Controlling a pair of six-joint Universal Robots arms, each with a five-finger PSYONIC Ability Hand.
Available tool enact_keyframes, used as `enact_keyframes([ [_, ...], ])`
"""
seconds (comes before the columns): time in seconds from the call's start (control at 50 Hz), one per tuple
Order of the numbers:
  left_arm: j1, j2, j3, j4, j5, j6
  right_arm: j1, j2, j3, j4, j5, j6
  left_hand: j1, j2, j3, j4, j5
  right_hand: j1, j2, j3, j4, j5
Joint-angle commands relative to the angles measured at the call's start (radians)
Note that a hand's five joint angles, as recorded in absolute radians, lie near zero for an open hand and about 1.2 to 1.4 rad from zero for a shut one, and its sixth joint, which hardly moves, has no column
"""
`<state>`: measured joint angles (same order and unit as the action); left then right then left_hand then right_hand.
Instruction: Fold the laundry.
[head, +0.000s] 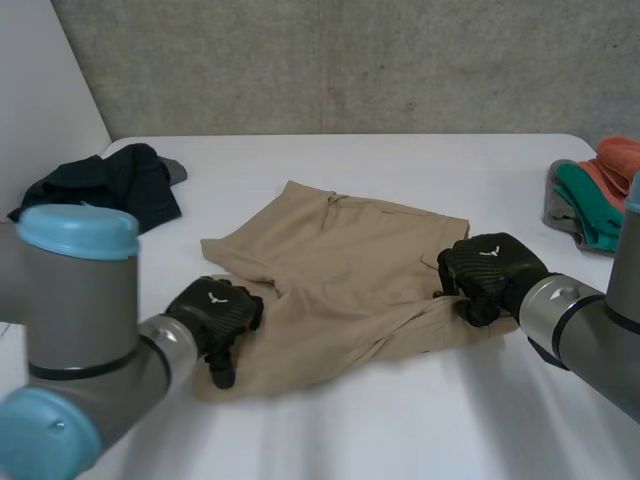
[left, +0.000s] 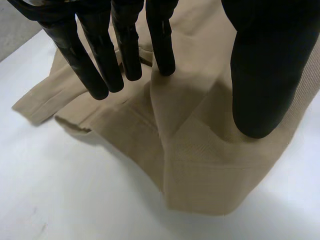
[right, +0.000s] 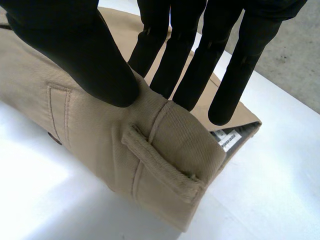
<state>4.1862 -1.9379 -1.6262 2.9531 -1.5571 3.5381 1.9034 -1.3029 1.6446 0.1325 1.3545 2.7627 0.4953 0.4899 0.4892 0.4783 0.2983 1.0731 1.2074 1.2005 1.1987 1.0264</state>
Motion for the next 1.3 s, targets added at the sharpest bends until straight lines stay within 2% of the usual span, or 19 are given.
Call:
enact_keyframes([
  [0.02, -0.103, -0.065, 0.042, 0.040, -0.066, 0.041, -0.018, -0.006, 0.003, 0.006, 0.003, -0.005, 0.076, 0.082, 0.082, 0.093, 0.099, 0.323, 0.189, 0.196, 0.198, 0.195],
  [0.12, -0.132, -0.050, 0.037, 0.069, -0.103, 0.042, -0.026, -0.010, 0.003, 0.006, 0.002, -0.008, 0.322, 0.327, 0.328, 0.339, 0.345, 0.323, 0.189, 0.196, 0.198, 0.195],
  [0.14, -0.138, -0.044, 0.034, 0.081, -0.109, 0.045, -0.023, -0.009, 0.000, 0.007, 0.000, -0.015, 0.593, 0.599, 0.599, 0.610, 0.616, 0.323, 0.189, 0.196, 0.198, 0.195],
  [0.18, -0.144, -0.041, 0.035, 0.087, -0.112, 0.045, -0.021, -0.009, -0.003, 0.015, -0.002, -0.026, 0.871, 0.876, 0.877, 0.888, 0.893, 0.323, 0.189, 0.196, 0.198, 0.195],
  [0.28, -0.149, -0.033, 0.032, 0.067, -0.110, 0.065, -0.021, -0.024, -0.006, 0.082, -0.014, -0.119, 0.901, 0.906, 0.907, 0.918, 0.923, 0.323, 0.189, 0.196, 0.198, 0.195],
  [0.36, -0.153, 0.013, 0.003, -0.032, -0.098, 0.096, -0.033, -0.076, 0.011, 0.234, -0.061, -0.328, 0.901, 0.906, 0.907, 0.918, 0.923, 0.323, 0.189, 0.196, 0.198, 0.195],
  [0.38, -0.155, 0.045, -0.010, -0.082, -0.084, 0.110, -0.053, -0.094, 0.027, 0.327, -0.081, -0.441, 0.901, 0.906, 0.907, 0.918, 0.923, 0.323, 0.189, 0.196, 0.198, 0.195],
  [0.44, -0.156, 0.083, -0.021, -0.161, -0.054, 0.127, -0.089, -0.111, 0.058, 0.487, -0.104, -0.621, 0.901, 0.906, 0.907, 0.918, 0.923, 0.323, 0.189, 0.196, 0.198, 0.195],
  [0.46, -0.163, 0.102, -0.024, -0.213, -0.029, 0.133, -0.110, -0.117, 0.067, 0.580, -0.121, -0.726, 0.901, 0.906, 0.907, 0.918, 0.923, 0.323, 0.189, 0.196, 0.198, 0.195],
  [0.52, -0.182, 0.111, -0.017, -0.282, 0.003, 0.136, -0.116, -0.115, 0.070, 0.638, -0.156, -0.781, 0.901, 0.906, 0.907, 0.918, 0.923, 0.323, 0.189, 0.196, 0.198, 0.195],
  [0.6, -0.206, 0.087, 0.031, -0.339, 0.009, 0.143, -0.098, -0.073, 0.031, 0.556, -0.172, -0.641, 0.901, 0.906, 0.907, 0.918, 0.923, 0.323, 0.189, 0.196, 0.198, 0.195],
  [0.68, -0.195, 0.027, 0.136, -0.304, -0.053, 0.150, -0.092, -0.016, -0.020, 0.454, -0.157, -0.520, 0.901, 0.906, 0.907, 0.918, 0.923, 0.323, 0.189, 0.196, 0.198, 0.195],
  [0.72, -0.184, -0.024, 0.221, -0.270, -0.113, 0.162, -0.084, 0.004, -0.054, 0.376, -0.140, -0.462, 0.901, 0.906, 0.907, 0.918, 0.923, 0.323, 0.189, 0.196, 0.198, 0.195],
  [0.76, -0.166, -0.086, 0.320, -0.217, -0.171, 0.191, -0.072, 0.019, -0.084, 0.270, -0.105, -0.405, 0.901, 0.906, 0.907, 0.918, 0.923, 0.323, 0.189, 0.196, 0.198, 0.195],
  [0.82, -0.140, -0.185, 0.476, -0.129, -0.214, 0.260, -0.066, 0.059, -0.126, 0.103, -0.028, -0.336, 0.901, 0.906, 0.907, 0.918, 0.923, 0.323, 0.189, 0.196, 0.198, 0.195],
  [0.96, -0.114, -0.428, 0.848, 0.023, -0.213, 0.376, -0.040, 0.195, -0.222, -0.205, 0.093, -0.226, 0.901, 0.906, 0.907, 0.918, 0.923, 0.323, 0.189, 0.196, 0.198, 0.195],
  [1.08, -0.110, -0.642, 1.133, 0.072, -0.186, 0.421, -0.009, 0.338, -0.322, -0.353, 0.167, -0.219, 0.901, 0.906, 0.907, 0.918, 0.923, 0.323, 0.189, 0.196, 0.198, 0.195],
  [1.16, -0.109, -0.734, 1.241, 0.077, -0.146, 0.441, 0.006, 0.410, -0.370, -0.396, 0.181, -0.222, 0.901, 0.906, 0.907, 0.918, 0.923, 0.323, 0.189, 0.196, 0.198, 0.195],
  [1.3, -0.103, -0.805, 1.290, 0.141, -0.124, 0.492, 0.020, 0.487, -0.419, -0.450, 0.184, -0.225, 0.901, 0.906, 0.907, 0.918, 0.923, 0.323, 0.189, 0.196, 0.198, 0.195],
])
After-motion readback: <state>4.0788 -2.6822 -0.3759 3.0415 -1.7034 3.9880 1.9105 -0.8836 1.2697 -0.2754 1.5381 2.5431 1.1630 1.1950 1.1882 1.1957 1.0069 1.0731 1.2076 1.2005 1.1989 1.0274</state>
